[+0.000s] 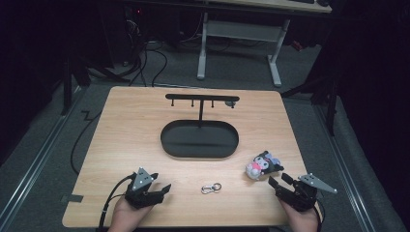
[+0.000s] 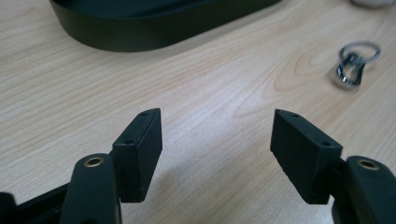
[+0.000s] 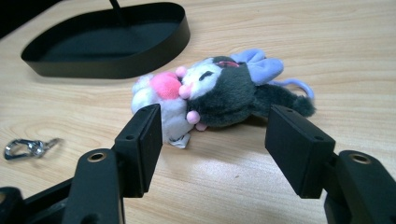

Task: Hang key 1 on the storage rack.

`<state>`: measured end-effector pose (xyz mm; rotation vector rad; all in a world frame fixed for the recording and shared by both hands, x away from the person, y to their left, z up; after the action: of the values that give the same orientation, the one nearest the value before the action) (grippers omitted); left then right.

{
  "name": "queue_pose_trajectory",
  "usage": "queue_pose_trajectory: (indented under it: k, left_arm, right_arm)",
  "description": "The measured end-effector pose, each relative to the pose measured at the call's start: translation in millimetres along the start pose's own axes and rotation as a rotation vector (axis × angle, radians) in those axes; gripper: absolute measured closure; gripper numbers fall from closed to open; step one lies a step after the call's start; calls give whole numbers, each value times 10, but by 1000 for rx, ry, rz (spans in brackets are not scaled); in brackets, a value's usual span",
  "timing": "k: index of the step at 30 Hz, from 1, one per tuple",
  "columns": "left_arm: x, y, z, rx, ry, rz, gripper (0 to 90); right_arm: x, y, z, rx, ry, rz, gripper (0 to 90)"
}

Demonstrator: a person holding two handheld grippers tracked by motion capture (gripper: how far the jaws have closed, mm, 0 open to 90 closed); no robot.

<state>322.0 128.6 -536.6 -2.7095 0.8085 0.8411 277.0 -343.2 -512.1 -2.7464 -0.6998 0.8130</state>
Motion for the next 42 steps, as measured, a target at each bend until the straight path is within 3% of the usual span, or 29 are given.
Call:
queue_pose_trajectory:
  k: [4, 9, 11, 14, 15, 17, 20, 24, 31, 37, 40, 42]
  left_arm:
    - [-22, -47, -27, -8, 14, -12, 343]
    - [-36, -84, -29, -11, 16, -25, 344]
    - [-70, -156, -40, -32, 15, -29, 350]
    - [-107, -236, -36, -61, 18, -30, 374]
    - [-107, -236, -36, -61, 18, -30, 406]
    - [-116, -268, -18, -73, 13, -21, 436]
    - [-86, -249, 6, -63, -10, -22, 428]
    - [-111, -229, 34, -48, -5, -39, 414]
    - [-267, -296, 122, -69, 11, -84, 408]
    - [-407, -354, 216, -93, 14, -114, 408]
    - [-497, -388, 279, -108, 17, -130, 409]
    - [-534, -400, 303, -116, 19, -133, 409]
  right_arm:
    - [30, -22, 16, -56, -34, 12, 382]
    - [19, -28, 9, -77, -40, 21, 425]
    - [6, -7, 5, -82, -48, 23, 602]
    - [6, 47, 4, -71, -69, 40, 741]
    - [6, 47, 4, -71, -69, 40, 741]
    - [20, 103, 4, -85, -85, 75, 900]
    - [54, 149, -21, -80, -99, 95, 900]
    - [148, 195, -48, -95, -128, 117, 900]
    - [370, 295, -109, -91, -172, 135, 900]
    - [551, 355, -187, -116, -192, 139, 897]
    - [673, 354, -269, -155, -188, 118, 895]
    - [738, 354, -296, -156, -195, 98, 893]
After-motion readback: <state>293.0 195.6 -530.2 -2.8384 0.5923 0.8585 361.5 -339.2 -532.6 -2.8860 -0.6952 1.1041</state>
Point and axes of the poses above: each handheld gripper's, and its own axes: x roughly forward along the jaws, z roughly out of its underside, y roughly to its right, the point moved 2 cm from there along x, roughly forward along the jaws, and after that the axes turned 11 degrees about -z, right-handed, at the moved point
